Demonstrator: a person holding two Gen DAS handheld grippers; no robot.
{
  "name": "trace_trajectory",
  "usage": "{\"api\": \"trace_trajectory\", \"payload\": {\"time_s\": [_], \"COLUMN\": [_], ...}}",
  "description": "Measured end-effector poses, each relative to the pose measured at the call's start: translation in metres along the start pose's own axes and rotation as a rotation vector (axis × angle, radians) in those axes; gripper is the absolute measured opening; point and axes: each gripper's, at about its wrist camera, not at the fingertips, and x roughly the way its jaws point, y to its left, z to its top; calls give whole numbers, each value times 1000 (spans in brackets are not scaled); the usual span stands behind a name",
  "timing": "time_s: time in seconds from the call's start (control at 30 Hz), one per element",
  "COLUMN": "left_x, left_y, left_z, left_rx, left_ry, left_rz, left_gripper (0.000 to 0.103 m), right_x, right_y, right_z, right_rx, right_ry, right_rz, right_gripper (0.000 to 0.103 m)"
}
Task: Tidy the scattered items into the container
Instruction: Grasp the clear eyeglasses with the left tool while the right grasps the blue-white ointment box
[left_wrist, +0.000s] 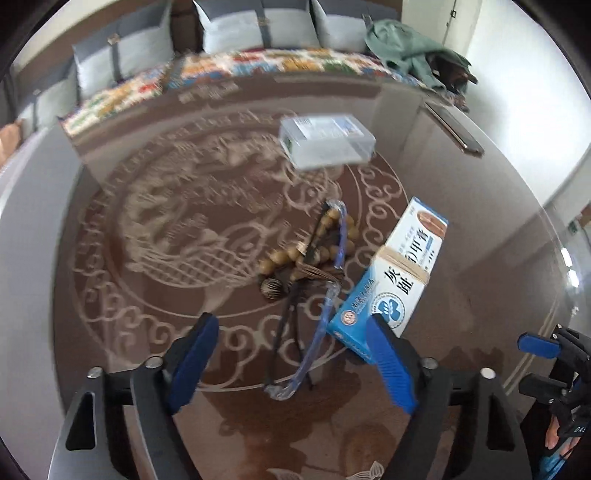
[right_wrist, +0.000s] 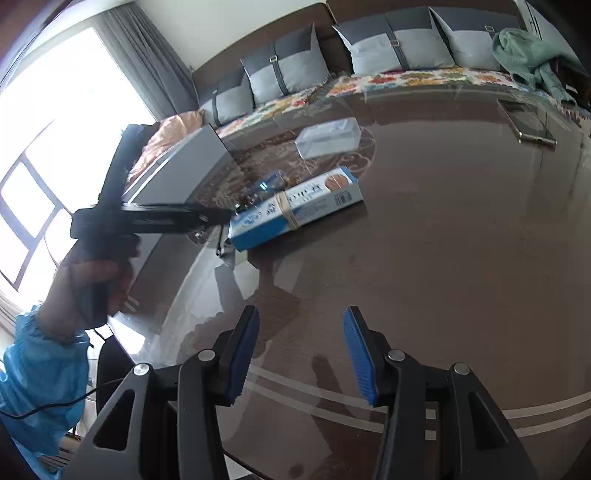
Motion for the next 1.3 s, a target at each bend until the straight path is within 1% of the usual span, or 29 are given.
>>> {"api": "trace_trajectory", "payload": {"time_s": [0.03, 0.07, 0.1, 0.13, 0.17, 0.27, 0.4, 0.47, 0.6, 0.67, 0.73, 0.8, 0.87, 0.9, 0.97, 1.07, 1.13, 1.23, 1.27, 1.3], "left_x": [1, 1, 0, -1, -2, -5, -18, -28, -53, -61, -65, -71, -78, -83, -89, -94, -99, -104, -105, -105], "left_y": [2, 3, 5, 7, 7, 8, 6, 9, 16, 20, 23, 26, 29, 30, 32, 32, 31, 32, 33, 34], "left_z": [0, 0, 1, 2, 2, 0, -13, -20, -38, -47, -53, -60, -66, -68, -69, -67, -65, -65, -65, -65], "left_rx": [-10, -21, -36, -45, -49, -60, -83, -106, -155, -177, -193, -201, -211, -219, -229, -225, -218, -216, -219, -222], "left_ry": [3, 4, 7, 8, 12, 16, -30, -64, -136, -158, -162, -170, -182, -192, -207, -215, -221, -233, -236, -238], "left_rz": [-32, -65, -101, -110, -110, -114, -130, -145, -169, -177, -184, -175, -169, -173, -174, -174, -172, -166, -167, -168], "left_gripper": [66, 55, 38, 31, 26, 24, 22, 22, 22, 22, 22, 22, 22, 22, 22, 22, 22, 22, 22, 22], "right_x": [-2, -3, -5, -5, -5, -3, -2, 0, 9, 18, 25, 32, 41, 49, 63, 89, 103, 120, 125, 129], "right_y": [1, 3, 4, 5, 5, 5, 7, 7, 7, 12, 27, 51, 72, 82, 89, 93, 93, 91, 88, 84], "right_z": [1, 1, 2, 2, 2, 2, 2, 5, 22, 35, 49, 65, 76, 83, 92, 107, 114, 109, 105, 100], "right_rx": [-5, -10, -15, -17, -16, -13, -32, -45, -76, -139, -311, -594, -878, -1039, -1227, -1395, -1461, -1545, -1584, -1619], "right_ry": [-6, -12, -18, -19, -20, -19, -9, 5, 55, 96, 121, 165, 211, 248, 316, 429, 482, 586, 616, 640], "right_rz": [-2, -3, -5, -7, -9, -18, -18, -12, 1, 7, 52, 104, 110, 129, 151, 167, 179, 203, 191, 178], "right_gripper": [48, 48, 48, 48, 48, 48, 48, 48, 49, 49, 49, 49, 49, 49, 49, 49, 49, 49, 51, 55]}}
